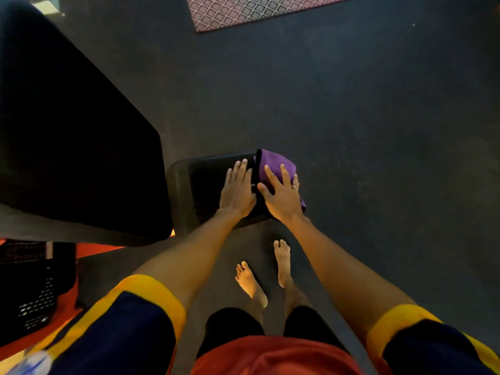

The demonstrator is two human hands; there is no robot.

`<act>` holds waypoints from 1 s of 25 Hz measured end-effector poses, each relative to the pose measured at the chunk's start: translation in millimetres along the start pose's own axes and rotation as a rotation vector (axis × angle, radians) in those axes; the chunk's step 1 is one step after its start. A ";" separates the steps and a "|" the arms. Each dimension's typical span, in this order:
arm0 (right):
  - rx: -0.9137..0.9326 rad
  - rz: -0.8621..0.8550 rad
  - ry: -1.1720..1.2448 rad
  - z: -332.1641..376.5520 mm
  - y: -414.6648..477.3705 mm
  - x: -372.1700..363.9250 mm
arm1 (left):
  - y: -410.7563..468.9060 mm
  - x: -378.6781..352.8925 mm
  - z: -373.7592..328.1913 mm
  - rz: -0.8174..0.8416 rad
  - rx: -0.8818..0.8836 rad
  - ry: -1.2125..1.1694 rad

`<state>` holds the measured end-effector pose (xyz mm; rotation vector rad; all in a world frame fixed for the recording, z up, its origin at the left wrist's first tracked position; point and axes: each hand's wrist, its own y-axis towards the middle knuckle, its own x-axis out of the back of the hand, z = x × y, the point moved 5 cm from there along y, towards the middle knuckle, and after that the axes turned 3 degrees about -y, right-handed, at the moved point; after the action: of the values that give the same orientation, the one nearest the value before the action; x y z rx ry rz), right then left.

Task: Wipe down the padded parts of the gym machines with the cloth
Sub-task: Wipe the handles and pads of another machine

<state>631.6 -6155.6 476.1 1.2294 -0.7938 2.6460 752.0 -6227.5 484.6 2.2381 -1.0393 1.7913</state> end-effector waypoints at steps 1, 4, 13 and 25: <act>0.016 -0.022 -0.037 -2.4 1.3 -2.7 | 5.1 -4.0 0.6 -0.023 0.004 -0.017; 0.052 -0.056 -0.173 -3.1 11.8 -5.8 | 18.7 -14.4 -0.8 -0.068 0.036 -0.079; -0.063 -0.135 0.130 -17.8 64.8 12.4 | 30.7 -43.2 4.7 -0.263 0.124 -0.075; 0.204 -0.124 -0.201 6.2 104.7 8.6 | 30.3 -43.1 7.2 -0.295 0.164 -0.097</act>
<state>597.0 -6249.2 442.8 1.5594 -0.4610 2.5825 737.8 -6234.8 433.9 2.4400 -0.5520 1.7104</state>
